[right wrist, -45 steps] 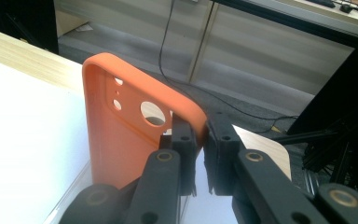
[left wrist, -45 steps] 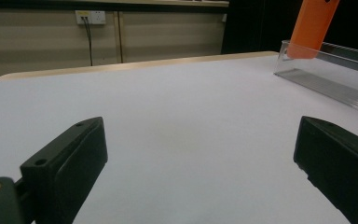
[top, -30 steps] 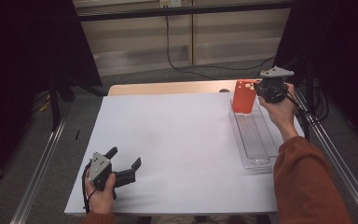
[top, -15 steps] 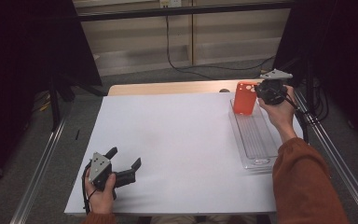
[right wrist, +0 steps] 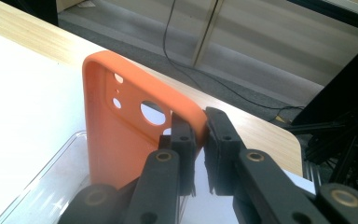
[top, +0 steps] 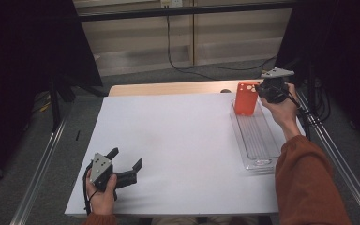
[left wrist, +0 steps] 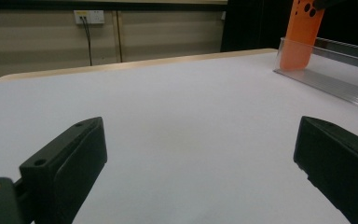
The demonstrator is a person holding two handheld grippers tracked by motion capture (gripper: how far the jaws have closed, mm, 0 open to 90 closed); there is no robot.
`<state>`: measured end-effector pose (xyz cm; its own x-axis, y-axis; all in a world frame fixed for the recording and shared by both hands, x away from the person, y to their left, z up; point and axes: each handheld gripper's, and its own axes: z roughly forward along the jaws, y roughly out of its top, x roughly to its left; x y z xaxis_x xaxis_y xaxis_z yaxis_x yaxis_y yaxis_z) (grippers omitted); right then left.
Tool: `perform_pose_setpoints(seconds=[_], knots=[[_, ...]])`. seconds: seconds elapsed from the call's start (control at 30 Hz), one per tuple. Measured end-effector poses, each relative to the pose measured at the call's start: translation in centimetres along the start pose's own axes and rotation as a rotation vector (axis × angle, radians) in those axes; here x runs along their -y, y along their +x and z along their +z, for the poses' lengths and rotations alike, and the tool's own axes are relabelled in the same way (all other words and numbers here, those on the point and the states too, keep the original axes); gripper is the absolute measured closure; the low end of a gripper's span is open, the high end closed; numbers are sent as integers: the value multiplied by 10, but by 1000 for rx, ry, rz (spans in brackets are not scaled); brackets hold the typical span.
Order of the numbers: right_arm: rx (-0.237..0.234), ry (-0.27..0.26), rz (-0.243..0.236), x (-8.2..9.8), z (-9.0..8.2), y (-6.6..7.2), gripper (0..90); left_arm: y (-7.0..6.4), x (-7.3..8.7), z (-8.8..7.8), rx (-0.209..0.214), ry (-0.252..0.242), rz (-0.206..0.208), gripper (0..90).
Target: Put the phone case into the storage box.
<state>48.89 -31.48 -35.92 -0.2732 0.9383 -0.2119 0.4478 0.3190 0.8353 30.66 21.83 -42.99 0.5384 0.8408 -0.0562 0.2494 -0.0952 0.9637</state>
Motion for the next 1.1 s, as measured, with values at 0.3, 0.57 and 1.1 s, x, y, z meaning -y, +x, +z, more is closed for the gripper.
perform_pose_setpoints(seconds=[0.3, 0.57, 1.1], knots=[[-40, -2, 13, -2, 4, -6, 816, 0, 0, 1, 1, 4, 1, 27], [-49, -3, 34, -2, 8, -10, 814, 0, 1, 1, 1, 10, 1, 26], [-61, -1, 76, -3, 14, -13, 809, 0, 1, 2, 1, 8, -4, 27]])
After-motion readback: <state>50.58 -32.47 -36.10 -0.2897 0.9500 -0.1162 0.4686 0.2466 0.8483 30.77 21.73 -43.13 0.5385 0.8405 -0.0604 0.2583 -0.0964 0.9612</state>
